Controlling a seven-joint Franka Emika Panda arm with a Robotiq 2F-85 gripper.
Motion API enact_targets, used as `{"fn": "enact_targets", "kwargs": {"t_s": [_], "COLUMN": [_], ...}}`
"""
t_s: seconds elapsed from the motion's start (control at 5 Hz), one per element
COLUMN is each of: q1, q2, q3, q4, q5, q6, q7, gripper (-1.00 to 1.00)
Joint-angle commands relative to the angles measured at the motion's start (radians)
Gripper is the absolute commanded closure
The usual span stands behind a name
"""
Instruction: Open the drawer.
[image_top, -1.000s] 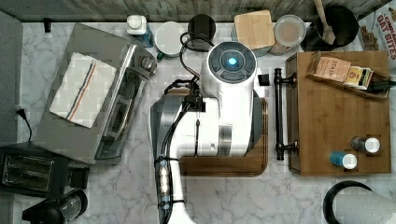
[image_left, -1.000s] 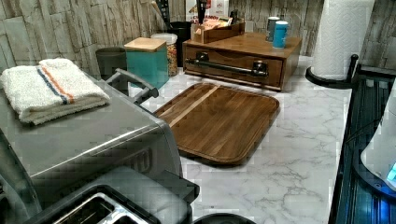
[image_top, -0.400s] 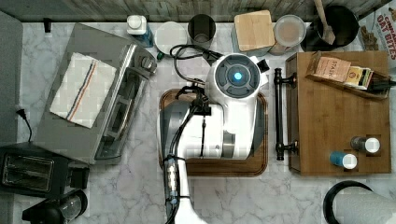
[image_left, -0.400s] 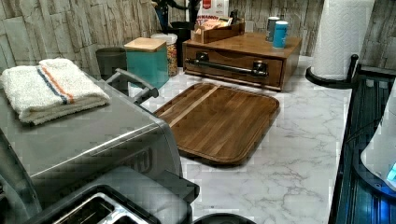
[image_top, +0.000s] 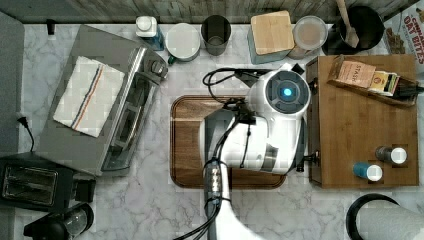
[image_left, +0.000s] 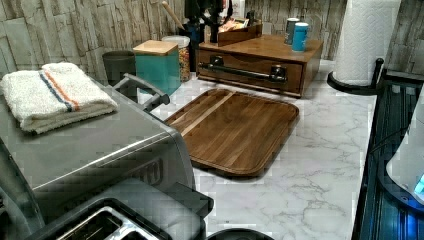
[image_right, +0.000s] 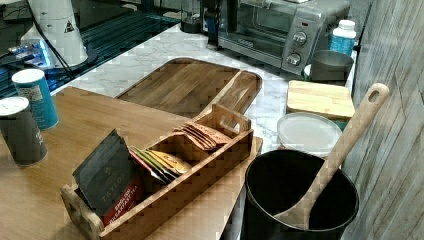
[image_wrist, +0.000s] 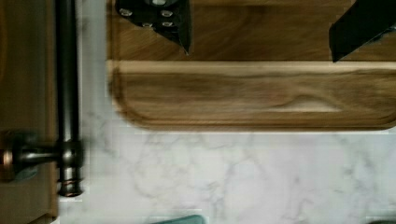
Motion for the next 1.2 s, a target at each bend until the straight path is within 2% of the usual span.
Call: {"fn": "enact_targets", "kwargs": {"t_s": [0.2, 0.4, 0.8, 1.0, 1.2], "q1": [-0.094, -0.097, -0.127, -0.114, -0.085], "q2": [-0.024, -0.027, 0.000, -0.026, -0.052], "q3": [-0.091, -0.099, -0.095, -0.087, -0.096], "q4": [-0.086, -0.149, -0.208, -0.252, -0.259], "q5": [-0.061, -0.113, -0.129, -0.151, -0.217], "q6": [0.207, 0.326, 0.428, 0.449, 0.408], "q7": [-0.118, -0.127, -0.148, -0.060, 0.043], "gripper": [-1.00, -1.00, -1.00, -1.00, -1.00]}}
